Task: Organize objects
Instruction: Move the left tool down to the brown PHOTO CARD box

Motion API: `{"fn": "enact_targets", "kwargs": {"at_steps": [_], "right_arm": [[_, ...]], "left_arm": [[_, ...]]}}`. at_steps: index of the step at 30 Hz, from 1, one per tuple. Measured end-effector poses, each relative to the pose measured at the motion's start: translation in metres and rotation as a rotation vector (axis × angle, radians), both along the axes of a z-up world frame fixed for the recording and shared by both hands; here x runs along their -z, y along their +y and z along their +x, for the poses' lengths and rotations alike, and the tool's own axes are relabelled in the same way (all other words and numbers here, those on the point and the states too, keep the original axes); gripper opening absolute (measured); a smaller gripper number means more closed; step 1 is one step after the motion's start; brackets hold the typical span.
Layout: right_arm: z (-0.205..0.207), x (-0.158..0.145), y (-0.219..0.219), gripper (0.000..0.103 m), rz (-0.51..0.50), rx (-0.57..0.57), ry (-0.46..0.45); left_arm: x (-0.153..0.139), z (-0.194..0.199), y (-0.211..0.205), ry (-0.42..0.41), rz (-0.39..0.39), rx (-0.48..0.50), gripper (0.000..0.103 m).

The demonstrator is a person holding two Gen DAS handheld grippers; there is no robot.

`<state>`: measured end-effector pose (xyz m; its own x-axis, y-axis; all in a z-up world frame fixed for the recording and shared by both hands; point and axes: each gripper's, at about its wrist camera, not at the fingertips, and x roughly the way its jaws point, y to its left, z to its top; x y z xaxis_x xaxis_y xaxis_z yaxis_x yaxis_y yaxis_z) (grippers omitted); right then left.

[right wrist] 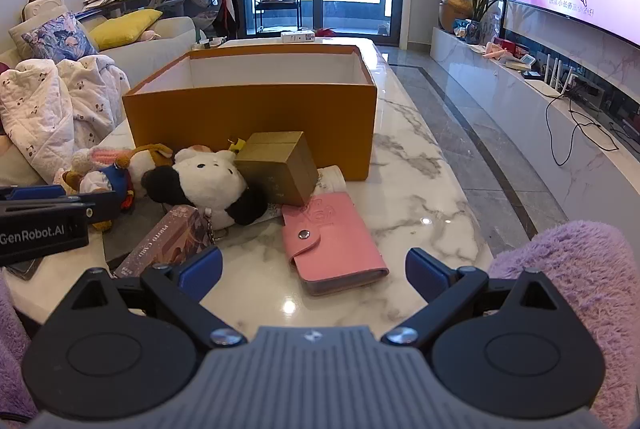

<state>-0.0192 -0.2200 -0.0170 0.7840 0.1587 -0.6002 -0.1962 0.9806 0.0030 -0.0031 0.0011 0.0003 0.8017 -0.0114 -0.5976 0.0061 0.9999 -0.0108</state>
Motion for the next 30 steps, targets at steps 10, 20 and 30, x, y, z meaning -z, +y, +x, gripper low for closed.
{"fn": "enact_targets", "kwargs": {"at_steps": [10,20,30], "right_arm": [[0.003,0.003,0.002,0.098,0.000,-0.011,0.015],[0.011,0.009,0.003,0.098,0.014,-0.043,0.055],[0.033,0.021,-0.001,0.083,0.036,-0.057,0.117]], "left_arm": [[0.000,0.001,0.000,0.007,-0.001,0.004,0.073],[-0.001,0.005,-0.002,0.048,-0.021,0.067,0.072],[0.019,0.038,-0.017,0.232,-0.052,0.192,0.042]]}}
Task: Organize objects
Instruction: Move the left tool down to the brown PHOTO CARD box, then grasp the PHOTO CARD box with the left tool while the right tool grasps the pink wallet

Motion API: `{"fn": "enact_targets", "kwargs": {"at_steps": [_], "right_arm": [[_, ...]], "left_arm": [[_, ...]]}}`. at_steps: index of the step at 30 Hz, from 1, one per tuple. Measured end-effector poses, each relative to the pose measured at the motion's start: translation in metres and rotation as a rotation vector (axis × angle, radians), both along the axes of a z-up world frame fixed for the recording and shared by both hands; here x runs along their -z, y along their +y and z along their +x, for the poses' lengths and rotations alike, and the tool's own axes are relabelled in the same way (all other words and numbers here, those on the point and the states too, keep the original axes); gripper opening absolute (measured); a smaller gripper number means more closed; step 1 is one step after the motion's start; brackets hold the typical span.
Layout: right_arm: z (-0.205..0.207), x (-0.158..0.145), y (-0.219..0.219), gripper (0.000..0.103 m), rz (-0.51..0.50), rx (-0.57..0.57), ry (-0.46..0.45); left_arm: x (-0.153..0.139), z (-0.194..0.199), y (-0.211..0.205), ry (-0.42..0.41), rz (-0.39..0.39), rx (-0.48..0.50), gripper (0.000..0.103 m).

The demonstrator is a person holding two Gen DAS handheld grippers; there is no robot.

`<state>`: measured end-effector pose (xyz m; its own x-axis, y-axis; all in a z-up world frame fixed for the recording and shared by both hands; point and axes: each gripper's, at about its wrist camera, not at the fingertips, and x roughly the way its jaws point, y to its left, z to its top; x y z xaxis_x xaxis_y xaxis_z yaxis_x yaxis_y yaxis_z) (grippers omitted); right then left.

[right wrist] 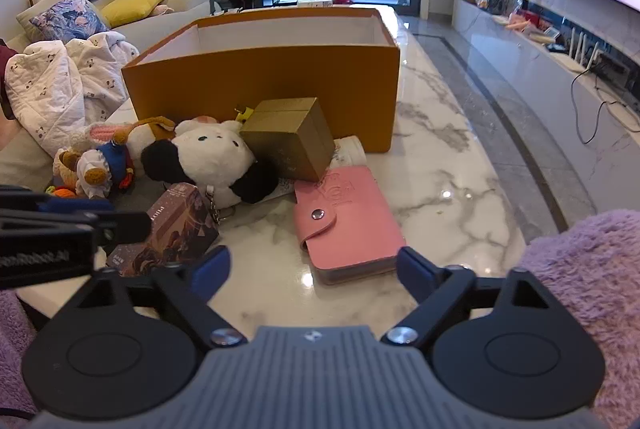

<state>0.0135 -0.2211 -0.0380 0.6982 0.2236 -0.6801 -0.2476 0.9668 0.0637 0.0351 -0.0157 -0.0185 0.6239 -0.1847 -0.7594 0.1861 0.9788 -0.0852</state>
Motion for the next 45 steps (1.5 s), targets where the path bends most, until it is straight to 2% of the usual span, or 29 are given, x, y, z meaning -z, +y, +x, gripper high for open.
{"fn": "enact_targets", "kwargs": {"at_steps": [5,11,13,17,23,27,32,35,38,40,45], "right_arm": [[0.013,0.004,0.002,0.080,-0.008,-0.023,0.001],[0.040,0.021,0.021,0.074,-0.184,-0.083,0.023],[0.050,0.026,0.024,0.074,-0.206,-0.087,0.049],[0.063,0.031,0.028,0.083,-0.234,-0.104,0.051],[0.069,0.037,0.032,0.082,-0.283,-0.100,0.043],[0.064,0.034,0.033,0.071,-0.307,-0.107,0.028],[0.049,0.023,0.034,0.039,-0.287,-0.130,0.012],[0.040,0.016,0.033,0.033,-0.285,-0.128,0.000],[0.031,0.008,0.027,0.032,-0.226,-0.125,0.012],[0.024,-0.001,0.021,0.032,-0.150,-0.137,0.031],[0.023,-0.016,0.004,0.032,0.180,-0.209,0.176]], "left_arm": [[0.016,0.014,-0.003,0.065,0.022,0.016,0.041],[0.023,0.026,-0.004,0.100,0.033,0.029,0.033],[0.025,0.030,-0.003,0.119,0.025,0.030,0.032],[0.028,0.036,-0.003,0.136,0.021,0.043,0.030],[0.029,0.037,0.001,0.141,0.005,0.043,0.027],[0.029,0.036,0.001,0.137,-0.002,0.039,0.026],[0.029,0.031,0.006,0.132,-0.023,0.020,0.026],[0.029,0.026,0.007,0.132,-0.033,0.014,0.026],[0.027,0.020,0.009,0.119,-0.040,0.008,0.026],[0.025,0.017,0.010,0.114,-0.045,-0.001,0.026],[0.025,0.012,0.011,0.118,-0.060,-0.009,0.026]]}}
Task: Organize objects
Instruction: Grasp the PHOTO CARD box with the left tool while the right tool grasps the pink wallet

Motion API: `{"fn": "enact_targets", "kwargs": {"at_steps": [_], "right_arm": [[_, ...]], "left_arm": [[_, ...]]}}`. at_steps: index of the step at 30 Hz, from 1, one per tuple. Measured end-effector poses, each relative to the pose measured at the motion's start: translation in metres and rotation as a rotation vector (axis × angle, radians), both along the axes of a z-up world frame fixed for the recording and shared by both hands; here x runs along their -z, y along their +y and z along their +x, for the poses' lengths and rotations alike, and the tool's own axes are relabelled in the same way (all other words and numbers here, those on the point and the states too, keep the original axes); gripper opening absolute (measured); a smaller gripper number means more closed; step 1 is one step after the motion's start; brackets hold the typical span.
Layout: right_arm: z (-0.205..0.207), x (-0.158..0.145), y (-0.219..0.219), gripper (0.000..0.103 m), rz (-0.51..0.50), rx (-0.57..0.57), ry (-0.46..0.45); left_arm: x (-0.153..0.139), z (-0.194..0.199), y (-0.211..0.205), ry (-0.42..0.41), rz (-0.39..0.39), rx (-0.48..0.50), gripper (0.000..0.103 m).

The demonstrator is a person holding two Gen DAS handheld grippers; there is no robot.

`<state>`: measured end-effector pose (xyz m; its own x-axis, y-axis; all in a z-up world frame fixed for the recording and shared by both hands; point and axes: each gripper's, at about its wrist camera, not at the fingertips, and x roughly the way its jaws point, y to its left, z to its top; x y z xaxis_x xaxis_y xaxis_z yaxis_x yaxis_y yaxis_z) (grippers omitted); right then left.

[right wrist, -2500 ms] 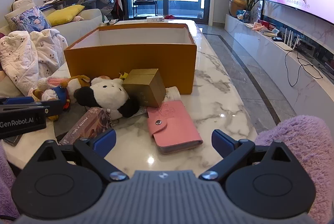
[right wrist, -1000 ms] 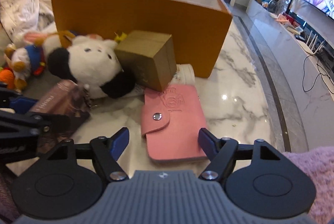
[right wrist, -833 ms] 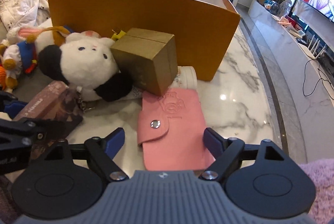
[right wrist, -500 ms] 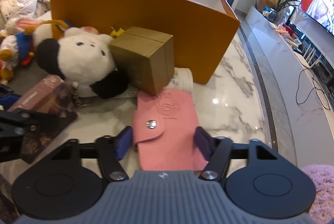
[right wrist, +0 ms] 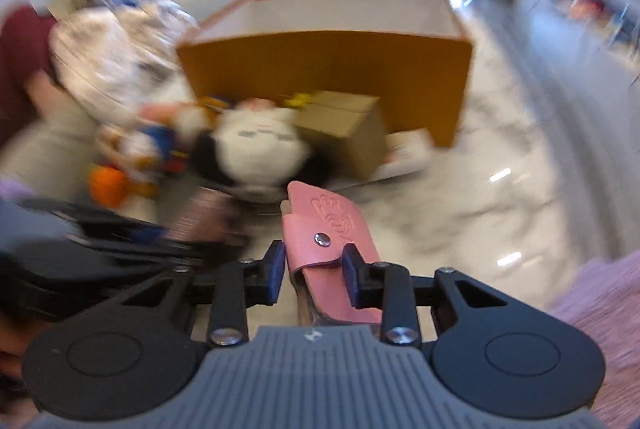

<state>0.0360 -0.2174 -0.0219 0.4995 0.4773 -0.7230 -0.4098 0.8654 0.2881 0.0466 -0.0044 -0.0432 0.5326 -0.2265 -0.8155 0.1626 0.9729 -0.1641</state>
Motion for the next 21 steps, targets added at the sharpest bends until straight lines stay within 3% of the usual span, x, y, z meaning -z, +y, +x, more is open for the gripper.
{"fn": "enact_targets", "kwargs": {"at_steps": [3,8,15,21], "right_arm": [[0.005,0.004,-0.010,0.033,0.151,0.011,0.123],[0.010,0.017,-0.024,0.033,0.287,0.084,0.245],[0.011,0.013,-0.033,0.036,0.294,0.131,0.247],[0.009,0.004,-0.035,0.042,0.211,0.153,0.185]], "left_arm": [[0.000,-0.003,0.002,0.001,-0.002,-0.010,0.026],[0.002,-0.003,0.001,0.010,-0.069,0.005,0.026],[0.004,0.002,-0.013,0.003,-0.095,0.018,0.026],[0.005,0.004,-0.026,-0.007,-0.092,0.045,0.026]]}}
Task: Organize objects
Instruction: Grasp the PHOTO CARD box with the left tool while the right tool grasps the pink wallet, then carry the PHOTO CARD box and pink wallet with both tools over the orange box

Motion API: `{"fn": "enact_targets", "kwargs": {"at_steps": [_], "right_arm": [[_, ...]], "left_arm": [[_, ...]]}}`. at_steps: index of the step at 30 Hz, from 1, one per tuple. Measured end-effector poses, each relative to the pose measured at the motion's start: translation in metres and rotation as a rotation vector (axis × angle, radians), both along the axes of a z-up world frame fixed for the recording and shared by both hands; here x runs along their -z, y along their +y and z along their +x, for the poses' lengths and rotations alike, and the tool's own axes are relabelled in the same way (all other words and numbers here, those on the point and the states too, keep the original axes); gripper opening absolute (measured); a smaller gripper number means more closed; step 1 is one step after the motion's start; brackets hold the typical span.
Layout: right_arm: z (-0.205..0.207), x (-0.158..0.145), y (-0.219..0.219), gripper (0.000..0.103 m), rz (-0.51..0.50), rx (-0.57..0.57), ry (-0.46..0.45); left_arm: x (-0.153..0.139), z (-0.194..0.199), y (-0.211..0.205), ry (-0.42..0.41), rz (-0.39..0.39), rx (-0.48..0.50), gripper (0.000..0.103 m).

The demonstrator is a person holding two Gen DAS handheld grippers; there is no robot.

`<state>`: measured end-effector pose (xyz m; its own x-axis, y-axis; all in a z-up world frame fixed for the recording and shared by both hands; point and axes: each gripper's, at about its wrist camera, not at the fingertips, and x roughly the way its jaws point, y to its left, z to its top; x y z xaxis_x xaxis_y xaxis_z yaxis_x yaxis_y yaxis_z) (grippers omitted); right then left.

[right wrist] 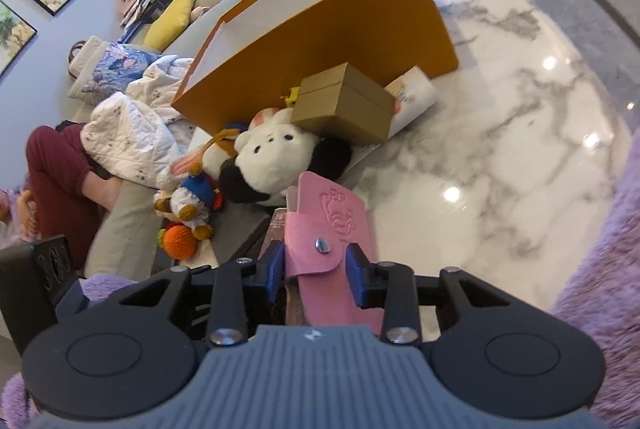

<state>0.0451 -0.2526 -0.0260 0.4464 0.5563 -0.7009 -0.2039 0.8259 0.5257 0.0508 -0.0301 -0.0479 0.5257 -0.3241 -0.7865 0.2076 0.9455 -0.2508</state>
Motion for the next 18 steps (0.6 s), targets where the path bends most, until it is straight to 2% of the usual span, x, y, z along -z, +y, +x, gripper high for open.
{"fn": "enact_targets", "kwargs": {"at_steps": [7,9,11,18], "right_arm": [[0.001,-0.002,0.002,0.044,-0.089,-0.005,-0.030],[0.001,-0.001,0.004,0.039,-0.129,-0.004,-0.037],[0.002,0.001,0.004,0.026,-0.148,0.002,-0.039],[0.004,0.000,0.000,0.023,-0.143,-0.001,-0.049]], "left_arm": [[0.001,-0.001,-0.007,-0.010,0.015,0.037,0.026],[0.002,0.000,-0.006,-0.008,0.009,0.031,0.026],[0.001,0.001,-0.004,-0.009,0.014,0.022,0.026],[-0.011,-0.001,0.012,-0.028,-0.028,-0.016,0.025]]}}
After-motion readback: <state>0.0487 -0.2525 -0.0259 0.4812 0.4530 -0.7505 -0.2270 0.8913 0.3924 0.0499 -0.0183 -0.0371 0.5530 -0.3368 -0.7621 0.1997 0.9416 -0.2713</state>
